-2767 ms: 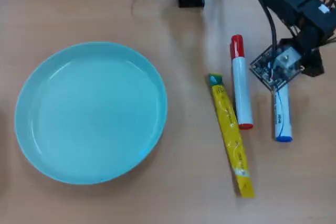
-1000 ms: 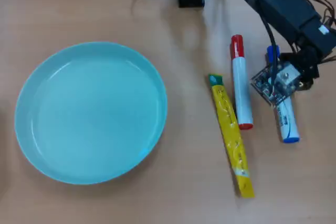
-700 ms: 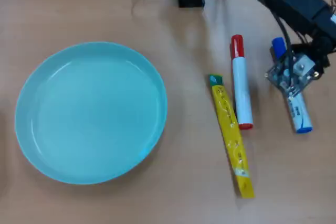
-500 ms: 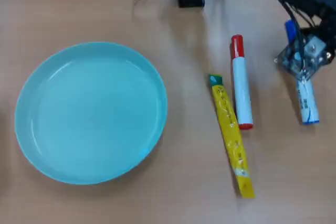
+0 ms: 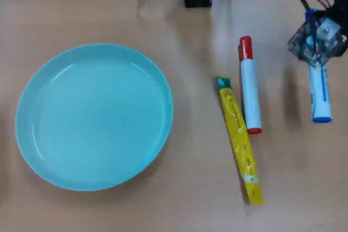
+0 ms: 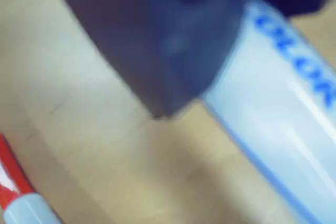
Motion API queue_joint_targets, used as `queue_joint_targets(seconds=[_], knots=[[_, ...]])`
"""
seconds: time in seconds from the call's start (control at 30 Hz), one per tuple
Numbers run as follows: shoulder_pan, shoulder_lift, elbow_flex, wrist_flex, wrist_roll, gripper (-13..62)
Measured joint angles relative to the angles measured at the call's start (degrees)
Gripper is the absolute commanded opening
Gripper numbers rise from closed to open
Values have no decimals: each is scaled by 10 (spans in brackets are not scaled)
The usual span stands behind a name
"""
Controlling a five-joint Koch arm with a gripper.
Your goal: Pick up the blue pen, then put it in the green bowl
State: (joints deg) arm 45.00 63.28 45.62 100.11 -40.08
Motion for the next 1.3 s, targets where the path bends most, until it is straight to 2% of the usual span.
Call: queue_joint_targets(seconds=[0.27, 0.47, 0.7, 1.03, 1.3], knots=[[-1, 28, -1, 0, 58, -62], [4, 28, -61, 3, 184, -62], [27, 33, -63, 4, 300, -64], [98, 177, -64, 14, 328, -64], [192, 203, -80, 22, 330, -64]])
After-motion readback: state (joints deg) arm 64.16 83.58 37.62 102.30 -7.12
